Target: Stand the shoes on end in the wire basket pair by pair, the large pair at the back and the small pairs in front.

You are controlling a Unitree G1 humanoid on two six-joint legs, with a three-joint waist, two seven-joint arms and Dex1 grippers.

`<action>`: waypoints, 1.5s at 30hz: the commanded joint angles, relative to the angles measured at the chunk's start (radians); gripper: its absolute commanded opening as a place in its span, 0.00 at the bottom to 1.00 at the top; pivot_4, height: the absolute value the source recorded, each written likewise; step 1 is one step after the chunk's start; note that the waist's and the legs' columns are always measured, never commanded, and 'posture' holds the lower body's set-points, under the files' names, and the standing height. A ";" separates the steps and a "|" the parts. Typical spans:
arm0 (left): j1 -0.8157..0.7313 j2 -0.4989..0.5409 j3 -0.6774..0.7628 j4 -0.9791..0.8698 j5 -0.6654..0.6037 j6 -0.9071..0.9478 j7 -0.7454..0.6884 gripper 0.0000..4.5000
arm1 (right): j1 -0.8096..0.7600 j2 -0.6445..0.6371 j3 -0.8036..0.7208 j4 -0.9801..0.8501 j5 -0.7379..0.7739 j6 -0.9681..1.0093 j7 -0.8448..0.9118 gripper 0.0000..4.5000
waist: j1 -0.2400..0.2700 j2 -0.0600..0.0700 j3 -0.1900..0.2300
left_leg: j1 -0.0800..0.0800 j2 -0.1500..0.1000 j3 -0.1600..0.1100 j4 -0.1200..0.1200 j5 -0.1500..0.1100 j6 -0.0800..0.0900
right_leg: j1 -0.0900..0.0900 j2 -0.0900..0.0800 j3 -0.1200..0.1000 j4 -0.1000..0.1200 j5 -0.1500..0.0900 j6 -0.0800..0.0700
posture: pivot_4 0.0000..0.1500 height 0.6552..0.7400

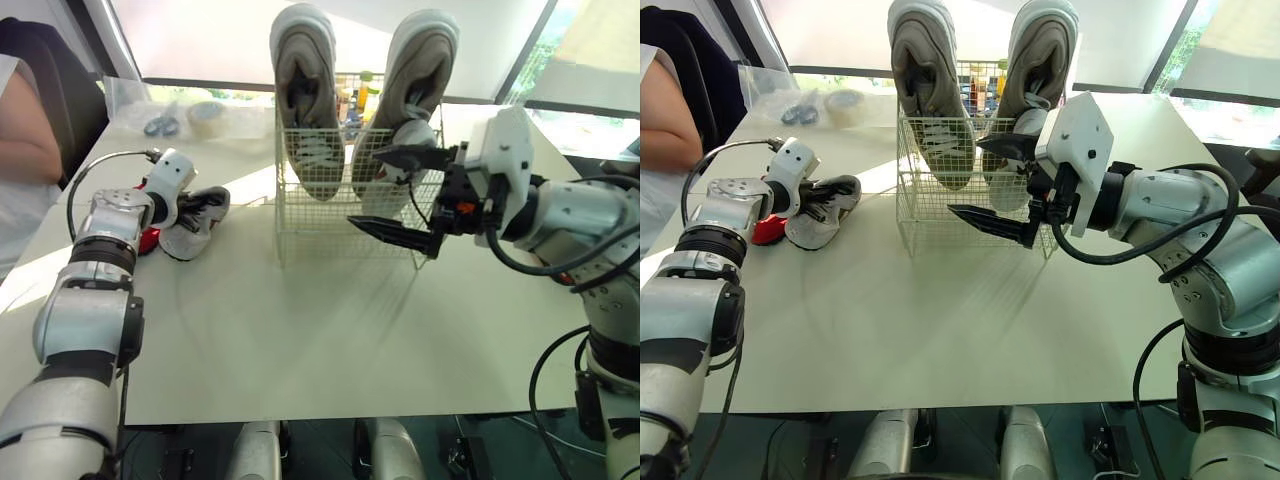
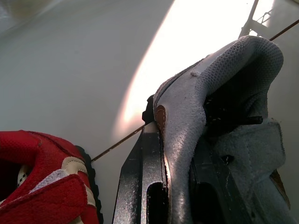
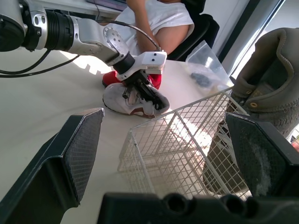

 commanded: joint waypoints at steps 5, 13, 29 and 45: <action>0.032 -0.061 0.279 -0.311 -0.325 -0.052 -0.117 0.02 | 0.006 -0.014 -0.008 -0.015 -0.011 -0.020 0.005 1.00 | 0.003 -0.001 0.001 | -0.004 0.000 -0.001 0.001 0.000 0.000 | -0.002 0.000 -0.001 0.000 0.000 0.001 | 1.00 1.00; 0.204 -0.308 0.408 -1.115 -0.635 0.082 0.163 0.02 | 0.137 -0.038 -0.022 -0.051 0.005 0.007 0.010 1.00 | -0.002 -0.002 0.001 | 0.000 -0.001 -0.001 0.003 -0.001 0.003 | 0.004 -0.001 -0.001 -0.001 0.001 0.003 | 1.00 1.00; 0.222 -0.568 0.201 -0.729 -0.242 -0.795 0.328 0.02 | 0.200 -0.036 -0.031 -0.086 0.031 0.037 -0.050 1.00 | 0.002 -0.002 0.000 | 0.008 -0.001 -0.002 0.002 -0.002 0.003 | 0.013 0.000 -0.001 -0.006 -0.001 -0.002 | 1.00 1.00; 0.004 -0.557 0.194 -0.226 -0.134 -1.194 0.462 0.02 | 0.199 -0.046 -0.054 -0.143 0.073 0.080 -0.122 1.00 | 0.002 -0.002 0.000 | 0.003 -0.001 -0.002 0.003 -0.002 0.004 | 0.009 -0.001 -0.001 -0.006 -0.001 -0.002 | 1.00 1.00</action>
